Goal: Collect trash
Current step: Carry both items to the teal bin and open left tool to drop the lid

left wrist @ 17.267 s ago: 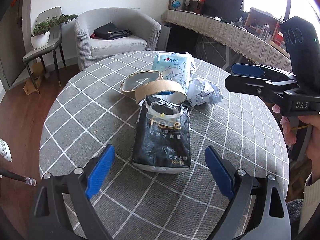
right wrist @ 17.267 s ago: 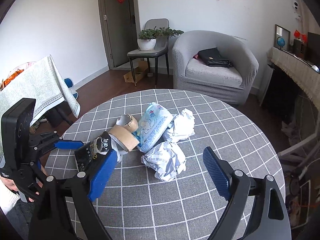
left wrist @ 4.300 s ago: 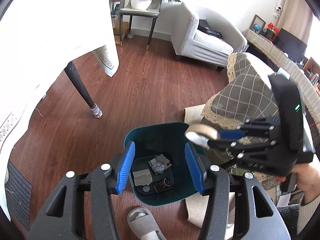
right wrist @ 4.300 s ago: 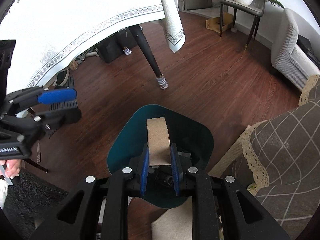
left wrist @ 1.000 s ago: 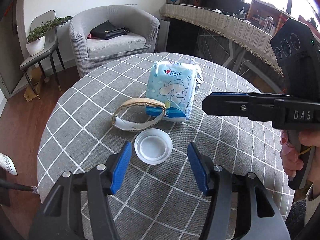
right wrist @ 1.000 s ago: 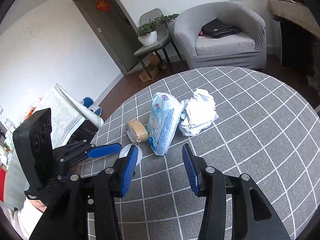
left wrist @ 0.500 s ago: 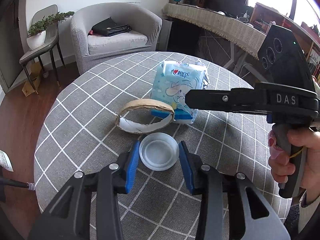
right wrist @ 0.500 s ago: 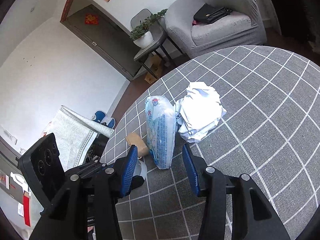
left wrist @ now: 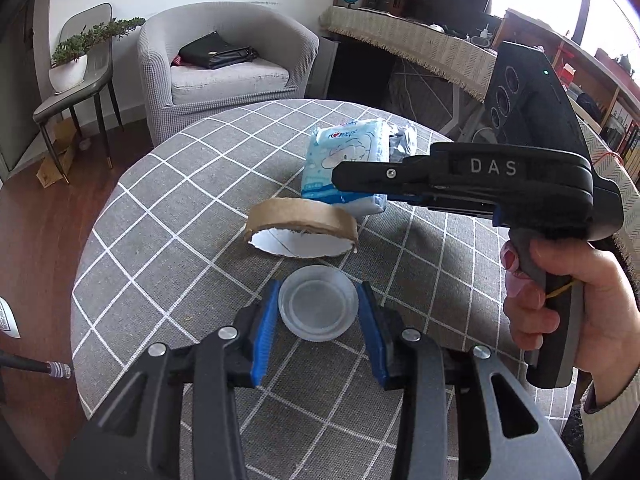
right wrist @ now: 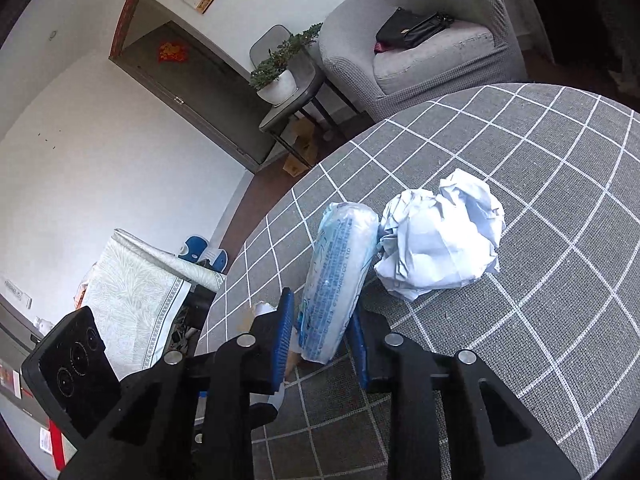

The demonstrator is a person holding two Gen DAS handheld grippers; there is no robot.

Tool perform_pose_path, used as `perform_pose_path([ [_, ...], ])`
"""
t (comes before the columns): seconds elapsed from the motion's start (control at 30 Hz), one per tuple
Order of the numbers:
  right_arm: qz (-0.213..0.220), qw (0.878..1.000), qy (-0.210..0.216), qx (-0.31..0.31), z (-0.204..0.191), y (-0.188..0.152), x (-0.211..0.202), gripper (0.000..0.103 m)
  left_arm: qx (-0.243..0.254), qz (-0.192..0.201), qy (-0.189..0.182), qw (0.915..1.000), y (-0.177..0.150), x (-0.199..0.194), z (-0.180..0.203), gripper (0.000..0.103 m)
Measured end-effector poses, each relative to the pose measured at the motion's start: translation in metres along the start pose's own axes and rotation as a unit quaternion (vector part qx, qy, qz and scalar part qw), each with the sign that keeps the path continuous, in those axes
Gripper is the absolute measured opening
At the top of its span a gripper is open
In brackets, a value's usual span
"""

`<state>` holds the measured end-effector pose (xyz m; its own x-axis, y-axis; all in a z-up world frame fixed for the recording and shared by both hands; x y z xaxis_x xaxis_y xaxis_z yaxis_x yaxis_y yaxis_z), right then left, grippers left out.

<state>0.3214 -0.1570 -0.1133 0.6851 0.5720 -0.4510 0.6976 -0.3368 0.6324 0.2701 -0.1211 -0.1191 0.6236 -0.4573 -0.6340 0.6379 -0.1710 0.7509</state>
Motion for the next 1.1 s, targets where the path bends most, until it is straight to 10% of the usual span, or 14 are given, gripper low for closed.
perform_pose_path([
  [1.1, 0.082, 0.995, -0.005, -0.063, -0.063, -0.033, -0.063, 0.010, -0.034, 0.045, 0.032, 0.9979, -0.057, -0.098, -0.014, 0.042],
])
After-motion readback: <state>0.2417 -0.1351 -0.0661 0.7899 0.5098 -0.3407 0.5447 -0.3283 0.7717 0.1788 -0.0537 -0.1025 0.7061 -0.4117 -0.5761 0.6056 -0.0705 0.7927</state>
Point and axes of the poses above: each gripper's, at about its wrist camera, not at the fingertips, and x roughly the way its jaws point, z to its right, y to its top, the point moved 10 cm from there along x, roughly the way its jaws point, and after that the axes turned 10 degrees about z, right-handed, at the moved point
